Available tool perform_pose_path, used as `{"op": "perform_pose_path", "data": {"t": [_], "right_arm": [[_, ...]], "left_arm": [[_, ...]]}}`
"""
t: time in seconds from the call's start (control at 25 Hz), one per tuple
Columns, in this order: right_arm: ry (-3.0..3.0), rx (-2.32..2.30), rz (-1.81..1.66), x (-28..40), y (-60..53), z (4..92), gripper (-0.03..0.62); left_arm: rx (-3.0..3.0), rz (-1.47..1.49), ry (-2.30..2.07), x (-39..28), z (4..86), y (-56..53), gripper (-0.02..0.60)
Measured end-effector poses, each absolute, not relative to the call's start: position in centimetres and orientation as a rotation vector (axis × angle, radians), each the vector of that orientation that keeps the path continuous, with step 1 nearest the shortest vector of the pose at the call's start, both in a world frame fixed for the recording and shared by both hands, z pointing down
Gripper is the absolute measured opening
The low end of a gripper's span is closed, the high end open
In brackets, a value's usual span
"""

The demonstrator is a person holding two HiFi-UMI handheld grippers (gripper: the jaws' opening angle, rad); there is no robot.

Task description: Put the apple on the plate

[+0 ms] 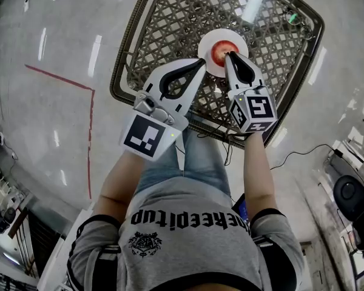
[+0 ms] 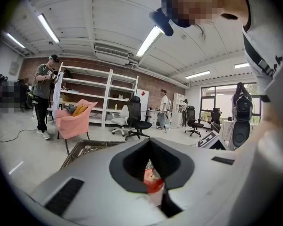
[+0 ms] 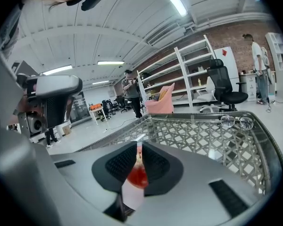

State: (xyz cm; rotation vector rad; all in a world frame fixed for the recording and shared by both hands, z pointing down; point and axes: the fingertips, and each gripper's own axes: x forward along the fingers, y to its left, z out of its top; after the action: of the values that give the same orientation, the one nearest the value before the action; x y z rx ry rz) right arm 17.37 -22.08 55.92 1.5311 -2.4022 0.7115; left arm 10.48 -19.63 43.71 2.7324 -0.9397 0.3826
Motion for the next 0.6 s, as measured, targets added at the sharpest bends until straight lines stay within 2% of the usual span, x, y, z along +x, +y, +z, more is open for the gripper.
{"op": "perform_pose_path", "data": {"t": [0.36, 0.48, 0.6], "right_arm": [[-2.396, 1.545, 0.716, 16.9, -21.9, 55.4, 0.059], [-2.393, 1.563, 0.707, 16.7, -21.6, 54.6, 0.025], [-2.386, 1.580, 0.700, 16.7, -21.1, 53.7, 0.018]], "left_arm": [[2.735, 0.378, -0.953, 9.5, 43.1, -19.5, 0.018], [2.740, 0.378, -0.946, 9.2, 42.7, -19.2, 0.018], [2.749, 0.372, -0.931, 9.0, 42.0, -19.0, 0.018]]}}
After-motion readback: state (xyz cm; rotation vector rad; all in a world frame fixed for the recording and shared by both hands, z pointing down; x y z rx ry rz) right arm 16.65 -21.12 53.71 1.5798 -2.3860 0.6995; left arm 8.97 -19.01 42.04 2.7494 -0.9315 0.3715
